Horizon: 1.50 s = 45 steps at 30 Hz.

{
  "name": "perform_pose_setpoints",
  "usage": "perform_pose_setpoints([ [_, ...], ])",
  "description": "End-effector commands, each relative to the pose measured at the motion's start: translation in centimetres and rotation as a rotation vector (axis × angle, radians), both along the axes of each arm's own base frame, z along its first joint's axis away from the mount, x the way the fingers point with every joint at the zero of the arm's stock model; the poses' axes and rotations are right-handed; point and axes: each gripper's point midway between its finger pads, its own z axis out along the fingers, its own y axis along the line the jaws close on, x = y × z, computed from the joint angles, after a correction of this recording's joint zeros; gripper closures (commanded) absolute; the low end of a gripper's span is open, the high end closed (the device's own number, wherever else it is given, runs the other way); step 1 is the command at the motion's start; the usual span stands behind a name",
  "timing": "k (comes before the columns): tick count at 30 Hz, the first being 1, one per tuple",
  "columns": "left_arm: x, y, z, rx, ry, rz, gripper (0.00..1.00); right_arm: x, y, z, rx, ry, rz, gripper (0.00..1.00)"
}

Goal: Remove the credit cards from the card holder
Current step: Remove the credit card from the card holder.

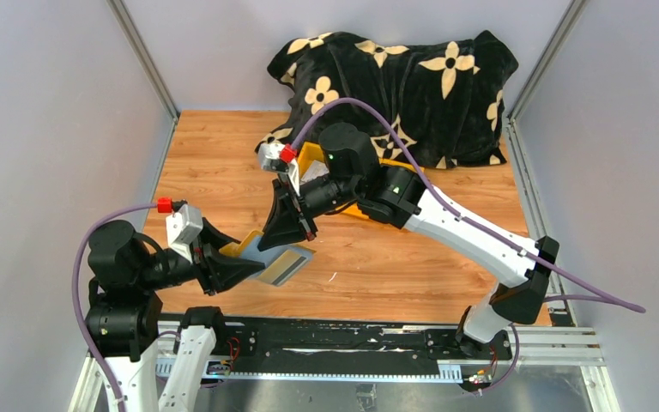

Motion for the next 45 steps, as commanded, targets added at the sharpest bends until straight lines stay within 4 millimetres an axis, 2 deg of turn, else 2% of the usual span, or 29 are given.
perform_pose_setpoints([
  [1, -1.4, -0.3, 0.2, -0.006, -0.029, -0.043, 0.43, 2.4, -0.3, 2.6, 0.073, 0.06, -0.107, 1.0],
  [4, -1.7, -0.3, 0.3, -0.008, -0.031, -0.039, 0.33, 3.6, -1.6, 4.8, 0.208, 0.134, -0.139, 1.0],
  [5, -1.7, -0.3, 0.4, -0.007, -0.033, -0.034, 0.32, 3.7, -2.3, 5.8, 0.253, 0.176, -0.148, 1.0],
  [8, -1.4, -0.1, 0.9, -0.005, -0.036, 0.004, 0.33, 3.3, -3.4, 6.9, 0.337, 0.247, -0.136, 1.0],
  [11, -1.0, -0.2, 2.4, -0.039, -0.022, 0.011, 0.43, 3.1, -3.7, 6.8, 0.362, 0.295, -0.134, 1.0],
  [18, -0.5, -0.4, 4.9, -0.13, -0.04, 0.025, 0.79, 2.9, -4.1, 6.1, 0.391, 0.33, -0.171, 1.0],
  [20, -0.5, -0.5, 5.2, -0.146, -0.041, 0.022, 0.91, 2.6, -3.9, 5.6, 0.384, 0.336, -0.171, 1.0],
  [23, -0.4, -0.5, 4.8, -0.141, -0.031, 0.019, 1.0, 1.6, -3.7, 4.9, 0.361, 0.328, -0.138, 0.98],
  [24, -0.4, -0.5, 4.7, -0.136, -0.029, 0.017, 1.0, 1.2, -3.7, 4.7, 0.35, 0.312, -0.114, 0.91],
  [27, -0.9, -0.6, 3.8, -0.107, -0.018, -0.033, 1.0, 0.0, -3.7, 2.8, 0.22, 0.201, -0.02, 0.56],
  [30, -1.7, -0.7, 2.5, -0.062, -0.027, -0.078, 1.0, 0.0, -4.1, 1.0, 0.066, 0.071, 0.001, 0.41],
  [34, -1.7, -0.5, 1.7, -0.032, -0.037, -0.076, 1.0, 0.7, -4.3, -0.6, -0.056, -0.04, 0.013, 0.33],
  [40, -0.8, -0.4, 1.7, -0.02, -0.053, -0.052, 1.0, 0.8, -4.7, -1.9, -0.135, -0.188, 0.003, 0.31],
  [45, -0.4, -0.3, 1.6, -0.012, -0.065, -0.041, 1.0, 0.6, -3.8, -2.3, -0.181, -0.263, -0.005, 0.31],
])
